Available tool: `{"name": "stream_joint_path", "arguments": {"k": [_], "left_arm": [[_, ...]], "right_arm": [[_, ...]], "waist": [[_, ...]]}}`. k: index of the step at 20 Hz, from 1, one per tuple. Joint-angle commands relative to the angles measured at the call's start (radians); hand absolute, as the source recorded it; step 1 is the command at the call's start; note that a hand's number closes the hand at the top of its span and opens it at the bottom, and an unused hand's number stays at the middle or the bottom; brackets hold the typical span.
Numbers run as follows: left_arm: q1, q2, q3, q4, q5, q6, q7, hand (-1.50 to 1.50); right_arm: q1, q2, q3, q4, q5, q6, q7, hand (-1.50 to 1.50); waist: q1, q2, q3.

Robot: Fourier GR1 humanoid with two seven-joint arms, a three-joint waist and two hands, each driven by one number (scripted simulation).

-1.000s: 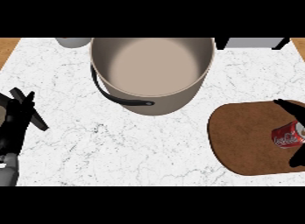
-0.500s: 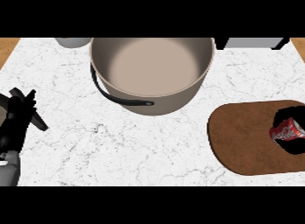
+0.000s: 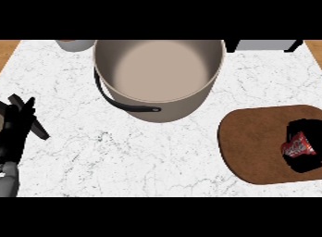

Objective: Pick the can from the cutting board and place it in the pot

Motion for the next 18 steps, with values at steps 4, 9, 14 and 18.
{"name": "stream_joint_path", "arguments": {"k": [4,9,14,18], "left_arm": [[0.055,-0.003,-0.017,-0.049,-0.014,-0.005,0.014,0.0],[-0.029,-0.019,-0.014,-0.016,-0.032,0.028,0.035,0.0],[0.027,-0.032,-0.015,-0.011,-0.024,0.015,-0.028,0.0],[0.008,-0.007,-0.009,-0.028,-0.017,-0.009,0.025,0.0]], "right_arm": [[0.093,0.294,0.076,-0.235,0.149,-0.029,0.516,1.5],[0.137,0.308,0.193,-0.467,0.347,-0.009,0.692,1.5],[0.068,0.353,0.277,-0.646,0.438,-0.1,0.731,1.5],[-0.061,0.372,0.356,-0.76,0.496,-0.105,0.742,1.5]], "waist": [[-0.003,-0.008,-0.001],[-0.008,-0.002,0.0],[0.004,-0.002,0.0],[0.016,-0.003,0.0]]}}
